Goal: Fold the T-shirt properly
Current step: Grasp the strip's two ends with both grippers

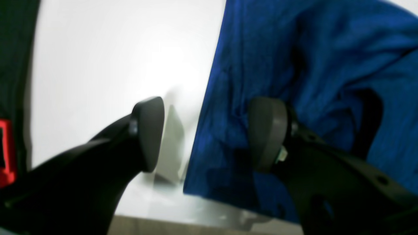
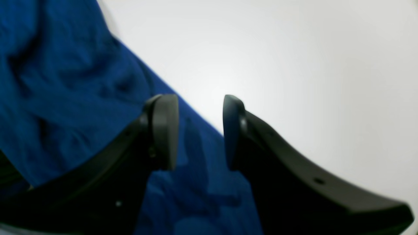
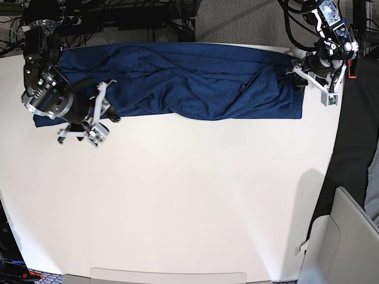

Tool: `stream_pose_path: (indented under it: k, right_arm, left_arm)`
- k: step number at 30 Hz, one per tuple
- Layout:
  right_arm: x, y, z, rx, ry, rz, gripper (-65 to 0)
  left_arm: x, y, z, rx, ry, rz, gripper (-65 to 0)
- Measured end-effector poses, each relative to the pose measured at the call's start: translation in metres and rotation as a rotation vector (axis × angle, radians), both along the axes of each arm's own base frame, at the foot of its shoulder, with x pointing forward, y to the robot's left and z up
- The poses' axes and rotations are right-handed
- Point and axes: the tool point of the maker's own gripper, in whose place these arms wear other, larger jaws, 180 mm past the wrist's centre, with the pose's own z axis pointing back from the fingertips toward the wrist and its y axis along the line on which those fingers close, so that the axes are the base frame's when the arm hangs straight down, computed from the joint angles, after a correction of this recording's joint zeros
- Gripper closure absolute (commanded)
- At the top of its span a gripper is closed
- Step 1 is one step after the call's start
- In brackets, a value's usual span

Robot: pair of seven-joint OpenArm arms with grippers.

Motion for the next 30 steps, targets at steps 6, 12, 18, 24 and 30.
stream_pose_path:
  k: [6, 12, 18, 24, 30]
  right_arm:
    - [-0.009, -0.012, -0.001, -0.003, 0.007, -0.037, -20.8]
    - [-0.013, -0.011, -0.001, -0.004, 0.007, -0.033, -20.8]
    - [-0.013, -0.011, -0.001, -0.003, 0.007, -0.033, -20.8]
    - [-0.013, -0.011, -0.001, -0.004, 0.007, -0.033, -20.8]
    - [-0.013, -0.011, -0.001, -0.005, 0.007, -0.033, -20.8]
  left_arm:
    - [0.009, -0.012, 0.001, -0.088, -0.043, -0.002, -39.5]
    - [0.013, -0.023, -0.012, -0.212, -0.037, 0.01, -39.3]
    - [0.015, -0.029, -0.012, -0.262, -0.062, 0.013, -39.3]
    - [0.022, -0.056, -0.013, -0.294, -0.056, -0.062, -32.9]
    - [0.022, -0.064, -0.014, -0.303, -0.05, -0.087, -23.6]
